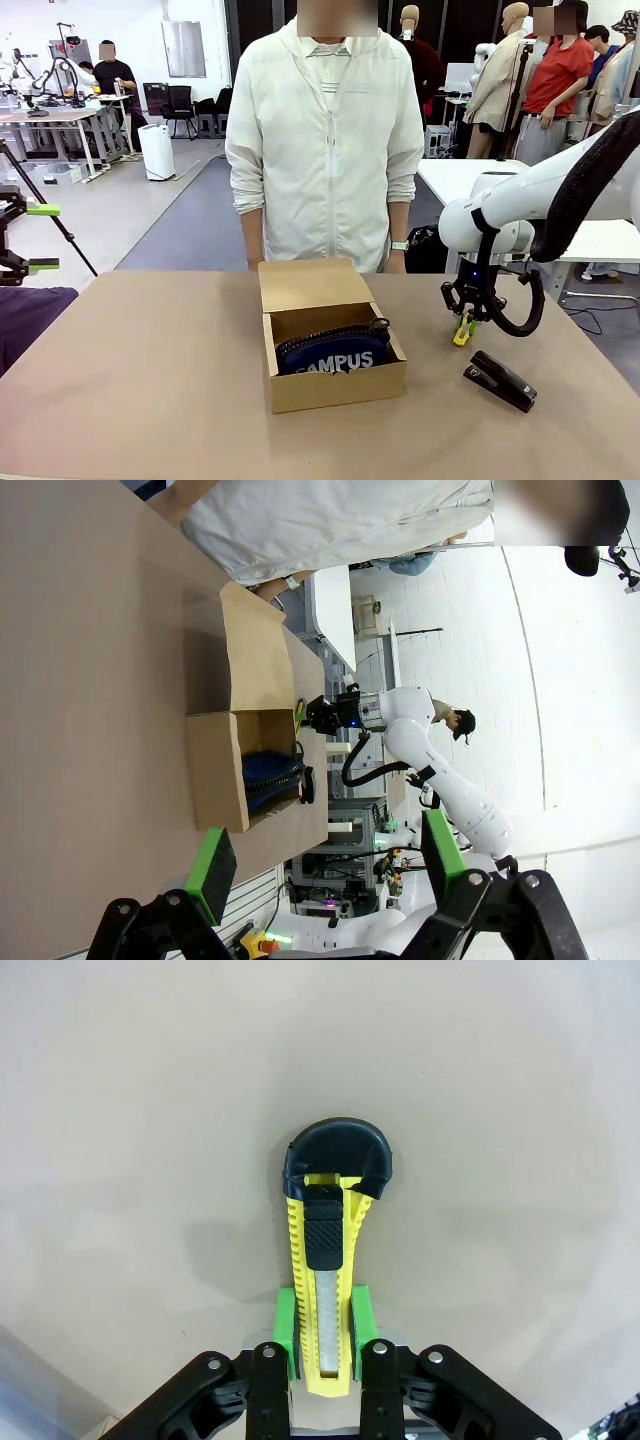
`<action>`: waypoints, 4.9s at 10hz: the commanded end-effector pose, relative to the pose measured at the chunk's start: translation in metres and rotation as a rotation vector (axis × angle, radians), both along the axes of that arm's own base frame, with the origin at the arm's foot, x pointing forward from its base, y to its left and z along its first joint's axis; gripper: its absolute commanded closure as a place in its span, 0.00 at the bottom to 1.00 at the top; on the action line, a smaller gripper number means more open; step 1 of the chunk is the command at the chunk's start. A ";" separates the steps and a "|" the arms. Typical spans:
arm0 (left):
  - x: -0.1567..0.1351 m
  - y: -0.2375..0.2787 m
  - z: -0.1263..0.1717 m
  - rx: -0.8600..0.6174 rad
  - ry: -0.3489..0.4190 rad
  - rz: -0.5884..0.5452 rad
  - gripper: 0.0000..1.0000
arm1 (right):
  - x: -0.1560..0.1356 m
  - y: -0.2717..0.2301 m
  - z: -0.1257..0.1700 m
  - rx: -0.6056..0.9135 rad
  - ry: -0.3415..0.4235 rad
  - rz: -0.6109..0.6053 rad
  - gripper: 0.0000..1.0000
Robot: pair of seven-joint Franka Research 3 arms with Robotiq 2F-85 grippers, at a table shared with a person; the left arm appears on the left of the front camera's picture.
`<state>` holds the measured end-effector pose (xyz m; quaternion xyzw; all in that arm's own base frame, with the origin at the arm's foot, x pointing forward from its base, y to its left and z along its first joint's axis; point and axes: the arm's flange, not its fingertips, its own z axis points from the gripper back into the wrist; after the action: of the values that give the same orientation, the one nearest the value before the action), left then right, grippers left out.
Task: Pack the items into the box.
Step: Pick up the item specified by the human and place it in the Mailer Box.
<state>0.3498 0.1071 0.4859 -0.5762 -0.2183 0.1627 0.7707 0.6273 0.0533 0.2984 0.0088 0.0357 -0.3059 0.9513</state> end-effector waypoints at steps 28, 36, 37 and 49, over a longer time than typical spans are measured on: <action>-0.001 0.002 0.003 -0.004 0.005 -0.009 0.03 | -0.134 0.298 0.191 0.092 -0.187 2.444 1.00; -0.001 0.002 0.003 -0.004 0.005 -0.009 0.03 | -0.121 0.323 0.167 0.010 -0.149 2.294 1.00; -0.001 0.002 0.003 -0.004 0.005 -0.009 0.03 | -0.113 0.317 0.155 -0.016 -0.118 2.302 1.00; -0.001 0.002 0.003 -0.004 0.005 -0.009 0.03 | -0.096 0.320 0.121 0.054 -0.041 2.371 0.00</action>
<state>0.3502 0.1073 0.4858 -0.5761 -0.2180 0.1630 0.7707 0.5292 0.3727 0.4157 -0.0088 0.0098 0.7652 0.6436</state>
